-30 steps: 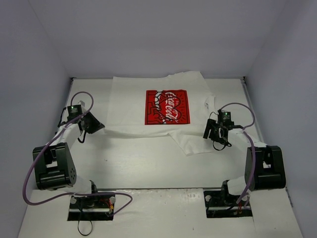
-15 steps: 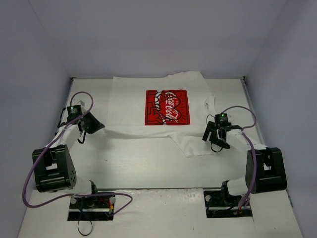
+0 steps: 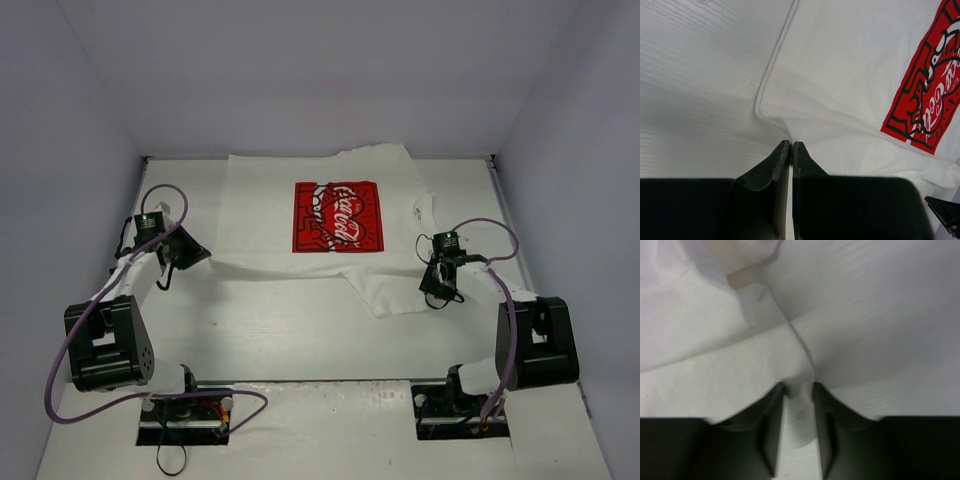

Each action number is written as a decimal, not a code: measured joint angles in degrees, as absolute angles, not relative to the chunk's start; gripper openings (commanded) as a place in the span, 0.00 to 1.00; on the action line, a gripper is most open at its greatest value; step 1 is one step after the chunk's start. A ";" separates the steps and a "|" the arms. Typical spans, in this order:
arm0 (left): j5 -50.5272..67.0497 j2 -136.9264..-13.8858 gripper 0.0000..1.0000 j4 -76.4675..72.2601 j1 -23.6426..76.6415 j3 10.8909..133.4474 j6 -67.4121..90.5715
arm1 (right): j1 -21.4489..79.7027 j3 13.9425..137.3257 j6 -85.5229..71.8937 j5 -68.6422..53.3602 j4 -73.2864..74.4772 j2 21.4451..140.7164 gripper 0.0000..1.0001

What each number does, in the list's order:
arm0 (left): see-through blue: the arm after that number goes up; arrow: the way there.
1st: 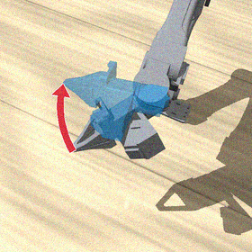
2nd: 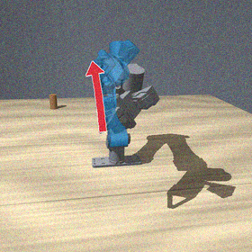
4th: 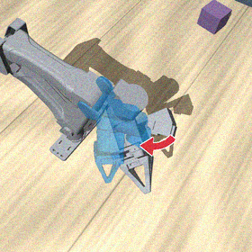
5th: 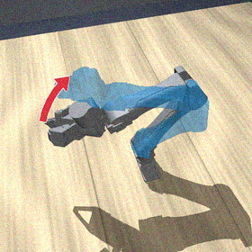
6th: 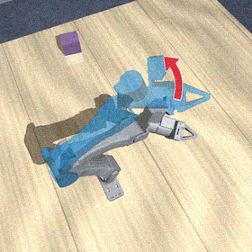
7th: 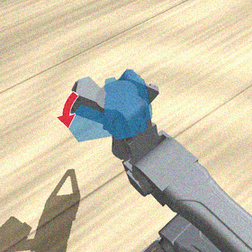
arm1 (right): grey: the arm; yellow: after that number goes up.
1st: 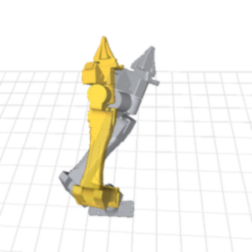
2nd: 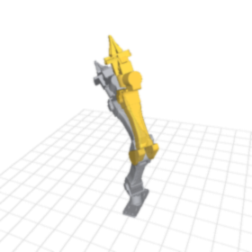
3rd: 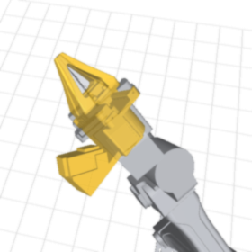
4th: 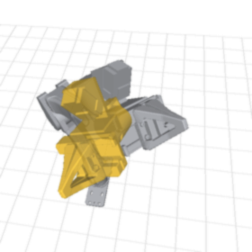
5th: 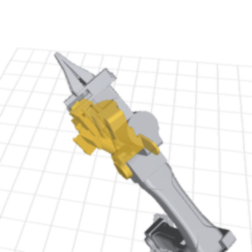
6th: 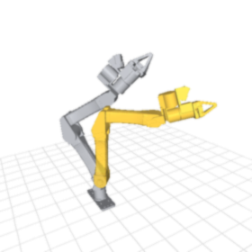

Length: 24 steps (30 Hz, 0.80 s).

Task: Fold and stack the t-shirts
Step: Flatten out the tshirt

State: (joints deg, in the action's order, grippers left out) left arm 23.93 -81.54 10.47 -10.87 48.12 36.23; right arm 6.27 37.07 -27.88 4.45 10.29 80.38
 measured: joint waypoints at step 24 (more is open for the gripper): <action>22.18 -76.79 0.00 14.76 -10.83 48.12 35.59 | 13.90 41.30 -35.89 5.16 36.14 53.92 0.59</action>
